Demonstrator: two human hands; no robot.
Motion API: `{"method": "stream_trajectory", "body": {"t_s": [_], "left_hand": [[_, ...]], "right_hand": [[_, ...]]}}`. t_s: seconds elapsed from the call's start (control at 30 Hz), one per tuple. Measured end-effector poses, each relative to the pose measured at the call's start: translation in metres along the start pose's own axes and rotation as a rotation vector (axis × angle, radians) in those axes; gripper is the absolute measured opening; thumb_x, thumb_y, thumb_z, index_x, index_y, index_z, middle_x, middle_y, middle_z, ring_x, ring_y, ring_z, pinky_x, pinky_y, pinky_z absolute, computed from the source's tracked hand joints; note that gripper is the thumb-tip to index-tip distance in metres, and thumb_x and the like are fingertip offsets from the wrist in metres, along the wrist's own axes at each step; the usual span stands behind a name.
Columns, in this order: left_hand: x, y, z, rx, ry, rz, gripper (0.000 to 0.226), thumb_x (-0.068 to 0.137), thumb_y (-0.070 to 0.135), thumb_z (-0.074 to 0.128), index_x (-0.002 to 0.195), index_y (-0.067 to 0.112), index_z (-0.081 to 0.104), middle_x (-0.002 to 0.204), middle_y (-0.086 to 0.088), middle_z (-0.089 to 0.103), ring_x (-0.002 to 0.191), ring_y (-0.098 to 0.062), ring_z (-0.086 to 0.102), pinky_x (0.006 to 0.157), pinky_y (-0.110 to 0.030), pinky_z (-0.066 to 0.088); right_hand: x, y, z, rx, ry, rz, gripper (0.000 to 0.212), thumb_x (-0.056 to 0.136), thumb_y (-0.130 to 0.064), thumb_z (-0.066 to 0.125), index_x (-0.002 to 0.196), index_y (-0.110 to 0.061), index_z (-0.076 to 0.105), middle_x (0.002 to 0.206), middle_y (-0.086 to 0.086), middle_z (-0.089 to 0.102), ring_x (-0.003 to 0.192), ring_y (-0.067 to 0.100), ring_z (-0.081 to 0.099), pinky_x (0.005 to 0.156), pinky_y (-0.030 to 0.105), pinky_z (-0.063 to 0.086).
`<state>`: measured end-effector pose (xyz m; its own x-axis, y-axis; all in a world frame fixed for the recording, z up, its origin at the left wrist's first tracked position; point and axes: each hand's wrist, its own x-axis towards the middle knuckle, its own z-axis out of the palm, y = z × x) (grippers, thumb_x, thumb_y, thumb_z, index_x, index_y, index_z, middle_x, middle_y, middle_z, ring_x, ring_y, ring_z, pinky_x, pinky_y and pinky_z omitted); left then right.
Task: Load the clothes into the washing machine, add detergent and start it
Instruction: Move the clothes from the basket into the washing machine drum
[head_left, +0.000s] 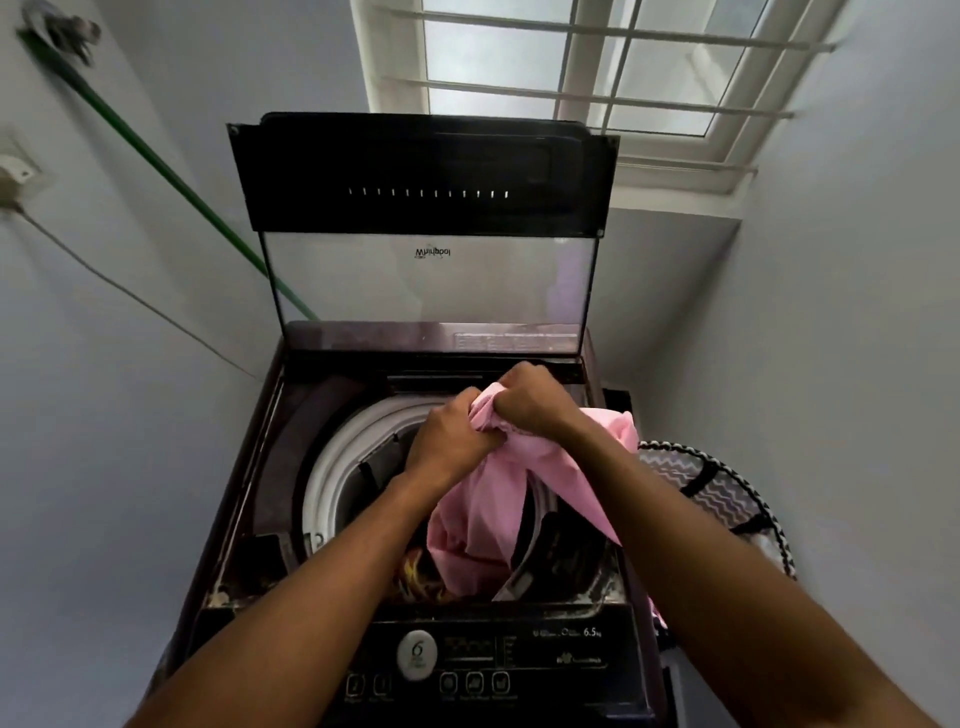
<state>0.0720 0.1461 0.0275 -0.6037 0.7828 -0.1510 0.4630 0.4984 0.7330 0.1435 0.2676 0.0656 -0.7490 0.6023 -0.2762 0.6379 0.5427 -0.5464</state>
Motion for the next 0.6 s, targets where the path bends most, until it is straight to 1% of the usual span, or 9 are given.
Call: {"method": "stream_trajectory", "body": {"t_s": [0.1,0.17,0.2,0.27,0.33,0.4,0.43,0.53,0.6], "left_hand": [[-0.003,-0.034,0.005,0.140,-0.097,-0.043,0.039,0.074,0.043,0.068,0.108,0.025,0.058,0.102,-0.011,0.069,0.096,-0.035,0.063,0.076,-0.040,0.052],[-0.006,-0.054,0.010,0.315,-0.223,-0.086,0.042,0.077,0.044,0.069,0.112,0.022,0.060,0.108,-0.014,0.063,0.103,-0.035,0.061,0.083,-0.038,0.050],[-0.007,-0.062,0.012,0.375,-0.286,-0.112,0.045,0.077,0.045,0.070,0.115,0.023,0.060,0.112,-0.013,0.060,0.107,-0.034,0.059,0.088,-0.040,0.050],[-0.009,-0.070,0.016,0.412,-0.366,-0.145,0.053,0.075,0.042,0.073,0.124,0.029,0.059,0.120,-0.008,0.056,0.112,-0.030,0.056,0.095,-0.046,0.050],[-0.006,-0.069,0.020,0.376,-0.363,-0.142,0.062,0.074,0.037,0.076,0.132,0.032,0.054,0.129,-0.004,0.052,0.117,-0.026,0.053,0.098,-0.047,0.049],[0.000,-0.059,0.025,0.323,-0.341,-0.079,0.071,0.074,0.034,0.077,0.139,0.030,0.048,0.132,-0.003,0.048,0.123,-0.025,0.049,0.102,-0.046,0.047],[0.003,-0.051,0.029,0.285,-0.333,-0.029,0.072,0.074,0.035,0.076,0.139,0.029,0.047,0.131,-0.003,0.047,0.124,-0.025,0.048,0.104,-0.044,0.045],[0.011,-0.017,0.045,0.167,-0.291,0.125,0.065,0.075,0.034,0.074,0.135,0.026,0.051,0.131,-0.002,0.049,0.126,-0.021,0.046,0.108,-0.038,0.041],[0.013,0.009,0.060,0.137,-0.276,0.235,0.065,0.077,0.033,0.077,0.136,0.027,0.051,0.134,-0.001,0.048,0.126,-0.018,0.045,0.110,-0.034,0.038]], "right_hand": [[0.005,0.006,0.026,-0.241,-0.157,-0.049,0.022,0.079,-0.026,0.064,0.086,-0.007,0.072,0.093,0.019,0.071,0.082,0.037,0.063,0.063,0.028,0.038],[0.007,0.012,0.040,-0.349,-0.255,-0.093,0.025,0.082,-0.025,0.066,0.097,-0.007,0.073,0.101,0.019,0.071,0.086,0.035,0.064,0.067,0.031,0.045],[0.008,0.015,0.045,-0.392,-0.308,-0.102,0.026,0.084,-0.023,0.065,0.103,-0.006,0.073,0.105,0.019,0.071,0.091,0.035,0.065,0.072,0.033,0.050],[0.008,0.021,0.052,-0.439,-0.390,-0.073,0.029,0.085,-0.016,0.065,0.111,-0.006,0.072,0.108,0.018,0.071,0.095,0.033,0.068,0.079,0.036,0.054],[0.004,0.027,0.052,-0.428,-0.413,-0.059,0.031,0.083,-0.015,0.069,0.113,-0.008,0.072,0.107,0.015,0.072,0.093,0.029,0.069,0.081,0.036,0.057],[0.002,0.034,0.044,-0.367,-0.336,-0.091,0.030,0.082,-0.017,0.068,0.111,-0.012,0.074,0.106,0.013,0.072,0.096,0.029,0.067,0.083,0.033,0.054],[0.002,0.040,0.039,-0.302,-0.254,-0.102,0.027,0.082,-0.016,0.067,0.107,-0.012,0.075,0.104,0.014,0.073,0.097,0.030,0.067,0.081,0.032,0.052],[-0.003,0.070,0.017,-0.071,0.099,-0.059,0.019,0.078,-0.010,0.065,0.094,-0.009,0.075,0.097,0.014,0.072,0.094,0.030,0.066,0.079,0.032,0.049],[-0.011,0.102,0.003,-0.004,0.310,0.025,0.028,0.073,-0.002,0.064,0.099,-0.010,0.070,0.103,0.012,0.063,0.097,0.027,0.059,0.084,0.032,0.047]]}}
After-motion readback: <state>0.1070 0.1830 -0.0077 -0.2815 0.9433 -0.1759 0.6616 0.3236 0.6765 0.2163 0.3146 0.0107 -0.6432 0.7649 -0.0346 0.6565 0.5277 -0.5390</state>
